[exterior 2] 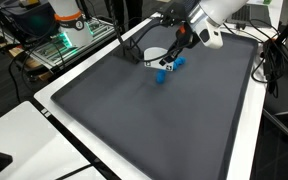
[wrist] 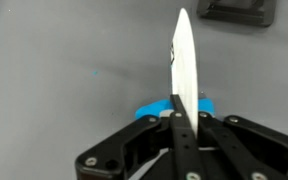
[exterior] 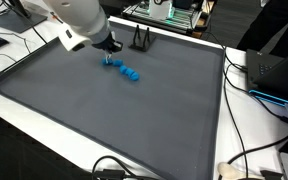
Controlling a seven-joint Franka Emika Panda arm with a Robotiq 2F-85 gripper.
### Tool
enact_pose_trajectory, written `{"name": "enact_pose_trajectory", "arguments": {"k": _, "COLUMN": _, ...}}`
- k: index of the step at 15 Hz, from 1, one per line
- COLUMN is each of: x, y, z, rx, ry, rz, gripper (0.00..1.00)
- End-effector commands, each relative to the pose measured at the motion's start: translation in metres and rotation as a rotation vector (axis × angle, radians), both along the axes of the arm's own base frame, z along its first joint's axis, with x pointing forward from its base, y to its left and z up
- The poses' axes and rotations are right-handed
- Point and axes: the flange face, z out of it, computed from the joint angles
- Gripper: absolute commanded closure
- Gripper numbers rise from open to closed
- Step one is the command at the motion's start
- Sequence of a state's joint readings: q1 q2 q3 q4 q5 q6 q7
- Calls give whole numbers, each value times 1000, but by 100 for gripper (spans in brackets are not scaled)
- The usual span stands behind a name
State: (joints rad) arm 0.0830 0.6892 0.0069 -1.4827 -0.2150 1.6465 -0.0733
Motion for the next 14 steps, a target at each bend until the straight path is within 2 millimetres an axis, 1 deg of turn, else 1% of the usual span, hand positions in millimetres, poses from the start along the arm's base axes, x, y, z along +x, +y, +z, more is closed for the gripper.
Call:
{"name": "enact_pose_trajectory", "arguments": {"k": 1, "x": -17, "y": -6, "z": 23, "rx": 53, "ry": 17, "rz": -60, "gripper": 99}}
{"name": "enact_pose_trajectory", "arguments": {"k": 5, "x": -34, "y": -12, "z": 46, "rx": 122, "ry": 39, "rz": -212, "gripper": 99}}
{"name": "enact_pose_trajectory", "arguments": {"k": 8, "x": -47, "y": -17, "z": 57, "rx": 173, "ry": 46, "rz": -369, "gripper": 99}}
{"name": "enact_pose_trajectory", "arguments": {"k": 11, "x": -61, "y": -23, "z": 60, "rx": 220, "ry": 45, "rz": -520, "gripper": 99}}
{"name": "enact_pose_trajectory", "arguments": {"k": 14, "x": -81, "y": -31, "z": 57, "rx": 230, "ry": 71, "rz": -674, "gripper": 99}}
